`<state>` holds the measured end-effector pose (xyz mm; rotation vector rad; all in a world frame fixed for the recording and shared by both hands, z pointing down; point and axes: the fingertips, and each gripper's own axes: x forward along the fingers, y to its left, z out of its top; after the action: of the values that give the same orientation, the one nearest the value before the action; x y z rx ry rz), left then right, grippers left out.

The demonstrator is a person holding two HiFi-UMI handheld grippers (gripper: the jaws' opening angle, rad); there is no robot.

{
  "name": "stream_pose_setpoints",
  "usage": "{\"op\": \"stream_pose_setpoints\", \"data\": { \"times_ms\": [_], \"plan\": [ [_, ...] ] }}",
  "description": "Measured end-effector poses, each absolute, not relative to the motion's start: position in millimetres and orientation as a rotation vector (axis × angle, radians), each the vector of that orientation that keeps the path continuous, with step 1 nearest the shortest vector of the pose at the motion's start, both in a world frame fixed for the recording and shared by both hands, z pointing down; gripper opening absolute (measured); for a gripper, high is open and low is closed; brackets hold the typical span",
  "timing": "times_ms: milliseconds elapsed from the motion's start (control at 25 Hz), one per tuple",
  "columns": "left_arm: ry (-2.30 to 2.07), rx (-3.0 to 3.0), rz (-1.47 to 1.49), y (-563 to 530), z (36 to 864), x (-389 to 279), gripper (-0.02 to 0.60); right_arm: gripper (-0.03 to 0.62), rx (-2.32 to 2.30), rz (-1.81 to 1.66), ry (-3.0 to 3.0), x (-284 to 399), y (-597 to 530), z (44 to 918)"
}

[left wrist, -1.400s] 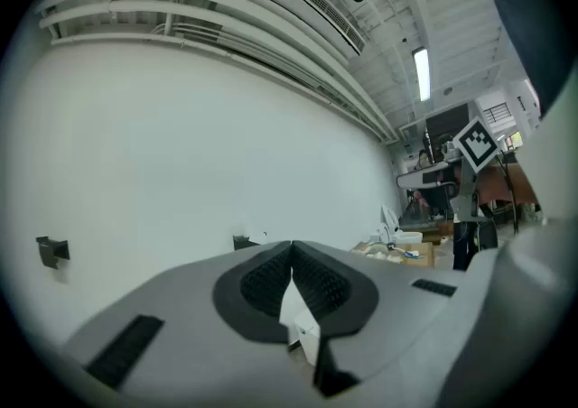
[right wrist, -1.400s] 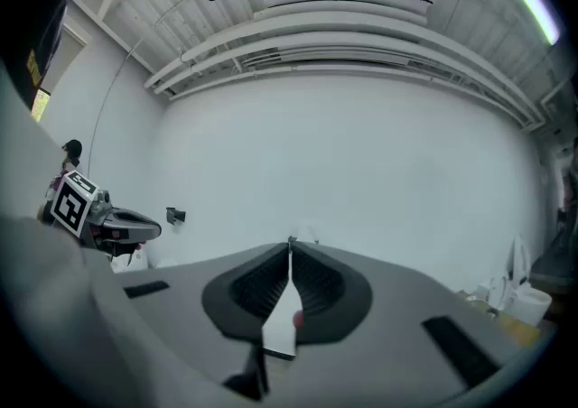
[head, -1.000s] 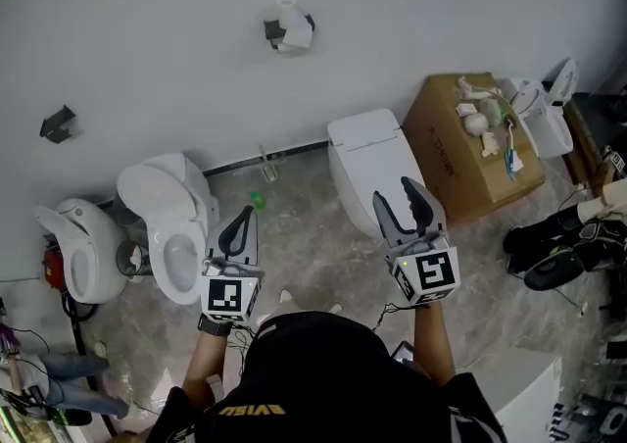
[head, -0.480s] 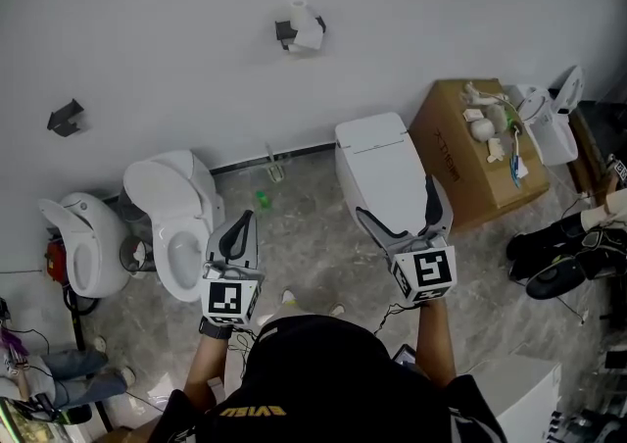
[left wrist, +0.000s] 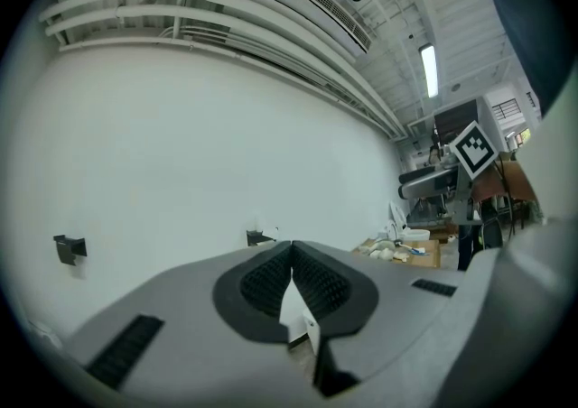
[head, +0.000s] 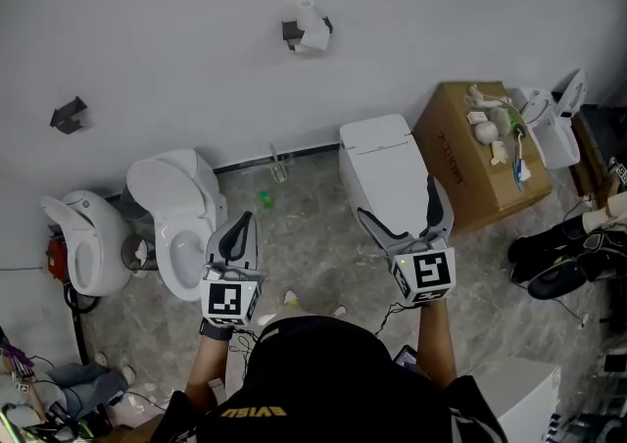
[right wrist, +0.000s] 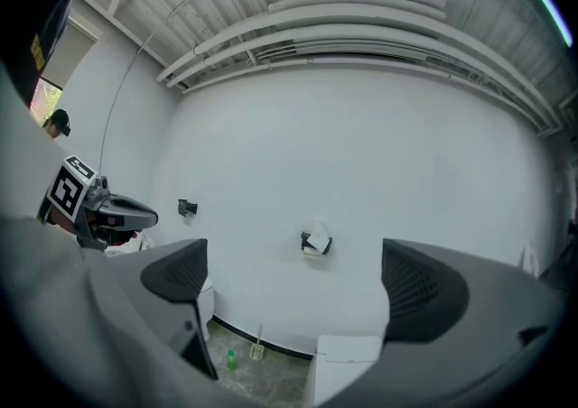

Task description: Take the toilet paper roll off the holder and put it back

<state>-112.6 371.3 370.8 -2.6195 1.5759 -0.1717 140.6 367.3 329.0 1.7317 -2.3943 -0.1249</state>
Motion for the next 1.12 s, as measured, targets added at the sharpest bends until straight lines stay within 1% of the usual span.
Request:
{"op": "stream_pose_setpoints", "data": {
  "times_ms": [920,1040,1080,1120],
  "plan": [
    [1.645,-2.621,-0.157,344.3,384.7,-169.2,0.011,0.577,1.734,-0.063,-2.407,101.1,336.7,331.8],
    [1.656,-2.615,-0.147,339.0,384.9,-179.4,0.011,0.417,1.788,-0.058,-2.41,101.2,330.6,325.8],
    [1.657,-2.615,-0.145,338.0,385.4,-182.1,0.011,0.395,1.804,-0.054,-2.411,101.3,328.3,324.1],
    [1.659,-2.616,-0.144,337.7,386.4,-185.1,0.011,0.389,1.811,-0.045,-2.412,100.1,326.3,323.5]
  ]
}}
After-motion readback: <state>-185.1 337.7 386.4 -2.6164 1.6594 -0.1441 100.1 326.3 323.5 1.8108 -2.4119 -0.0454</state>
